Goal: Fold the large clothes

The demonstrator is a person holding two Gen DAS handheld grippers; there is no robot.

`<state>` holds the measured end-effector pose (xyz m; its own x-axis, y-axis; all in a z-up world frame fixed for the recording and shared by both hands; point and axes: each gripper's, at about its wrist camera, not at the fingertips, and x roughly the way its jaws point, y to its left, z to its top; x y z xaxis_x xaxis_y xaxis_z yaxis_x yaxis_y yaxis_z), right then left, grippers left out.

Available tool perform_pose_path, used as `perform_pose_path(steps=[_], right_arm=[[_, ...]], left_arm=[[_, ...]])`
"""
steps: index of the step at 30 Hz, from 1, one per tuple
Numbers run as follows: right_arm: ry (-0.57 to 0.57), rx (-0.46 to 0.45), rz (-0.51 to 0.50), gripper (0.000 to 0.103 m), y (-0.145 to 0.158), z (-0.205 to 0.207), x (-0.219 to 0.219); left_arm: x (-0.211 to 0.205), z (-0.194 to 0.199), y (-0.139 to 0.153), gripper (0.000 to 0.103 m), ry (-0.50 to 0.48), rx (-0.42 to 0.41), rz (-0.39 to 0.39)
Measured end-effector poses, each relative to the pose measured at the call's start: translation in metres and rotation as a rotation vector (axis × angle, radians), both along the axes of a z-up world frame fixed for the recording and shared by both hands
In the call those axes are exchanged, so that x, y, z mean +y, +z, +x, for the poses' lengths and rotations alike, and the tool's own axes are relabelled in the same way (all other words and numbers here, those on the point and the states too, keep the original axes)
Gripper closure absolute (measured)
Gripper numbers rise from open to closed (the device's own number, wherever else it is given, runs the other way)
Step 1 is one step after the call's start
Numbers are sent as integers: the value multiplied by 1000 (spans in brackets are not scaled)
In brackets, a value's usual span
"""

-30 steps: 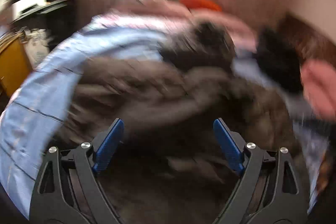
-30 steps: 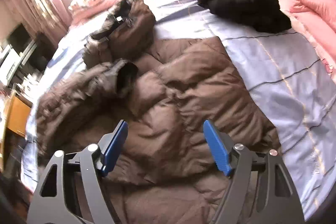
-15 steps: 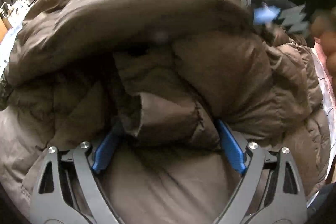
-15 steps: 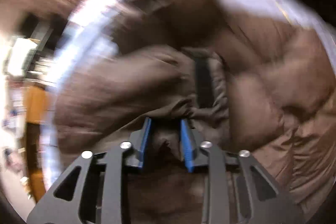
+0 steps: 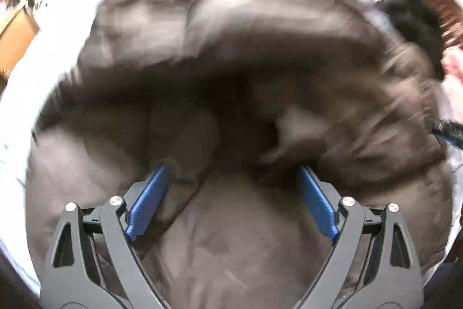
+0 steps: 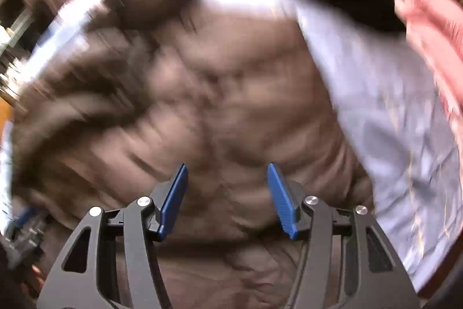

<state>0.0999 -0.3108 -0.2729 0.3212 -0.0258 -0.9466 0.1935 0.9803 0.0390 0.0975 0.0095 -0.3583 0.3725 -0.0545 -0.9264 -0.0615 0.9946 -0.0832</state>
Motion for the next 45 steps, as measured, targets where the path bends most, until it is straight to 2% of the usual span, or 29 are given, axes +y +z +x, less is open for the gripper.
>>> perform_pose_path(steps=[2, 4, 5, 7, 9, 11, 13, 15, 18, 20, 21, 23, 25, 27, 28, 30, 31, 33, 35, 36, 37, 38, 40, 41, 43, 44, 45], right_arm=[[14, 14, 0, 45, -22, -7, 1], [3, -2, -10, 45, -15, -15, 5], [-17, -12, 29, 45, 1, -19, 9], [-21, -93, 111, 43, 42, -33, 19], [-23, -170, 96, 23, 78, -58, 35], [-2, -195, 72, 21, 91, -88, 50], [27, -165, 32, 21, 79, -118, 64], [41, -90, 13, 21, 48, -150, 67], [-2, 95, 50, 22, -8, -163, 65], [22, 164, 15, 21, -31, -162, 69], [26, 166, 6, 21, -31, -162, 71], [15, 171, 1, 22, -27, -160, 73], [-38, 65, 51, 22, -7, -162, 71], [-37, 15, 21, 22, 5, -160, 74], [-28, 40, -4, 22, -1, -158, 76], [-39, 145, 29, 19, -26, -155, 75], [-53, 144, 48, 18, -33, -155, 73], [-40, 144, 18, 18, -30, -151, 79], [-71, 81, -6, 18, -15, -154, 82], [-80, 22, -19, 18, -5, -157, 85], [-80, -1, -42, 18, -1, -160, 85], [-78, 7, -51, 18, -2, -159, 87], [-71, 99, -19, 17, -21, -157, 87], [-74, 111, -2, 16, -28, -156, 87], [-91, 92, -10, 16, -20, -153, 91], [-113, 49, 8, 17, -12, -157, 89], [-127, -33, 37, 17, 4, -158, 91]], left_arm=[[-7, -8, -6, 12, -47, -33, 71], [-15, -18, 9, 13, -90, -56, 134], [-15, -23, 19, 13, -99, -80, 140], [-14, -37, 55, 13, -107, -173, 159], [-10, -49, 78, 12, -83, -190, 171], [1, -66, 89, 12, -65, -200, 140], [6, -85, 86, 12, -54, -189, 134], [6, -100, 74, 12, -36, -156, 185], [14, -105, 49, 12, -14, -87, 221], [18, -110, 28, 11, 9, -27, 225], [20, -113, 16, 10, 15, 4, 229], [17, -116, 10, 10, 5, 5, 252], [13, -119, 17, 11, -10, -11, 259], [15, -123, 18, 11, -3, -11, 225], [17, -123, 15, 11, 8, -1, 210], [23, -123, 8, 8, 17, 17, 192], [24, -123, 4, 8, 18, 26, 186], [23, -126, 6, 8, 21, 23, 185], [21, -129, 18, 10, 22, -26, 178], [21, -131, 21, 10, 20, -43, 175], [23, -132, 20, 10, 25, -37, 180], [25, -132, 14, 9, 32, -11, 188], [27, -133, 3, 8, 32, 23, 177], [27, -135, 1, 8, 30, 25, 181], [21, -139, 12, 10, 18, -12, 196], [19, -142, 19, 11, 12, -46, 186], [15, -146, 35, 10, -3, -122, 156]])
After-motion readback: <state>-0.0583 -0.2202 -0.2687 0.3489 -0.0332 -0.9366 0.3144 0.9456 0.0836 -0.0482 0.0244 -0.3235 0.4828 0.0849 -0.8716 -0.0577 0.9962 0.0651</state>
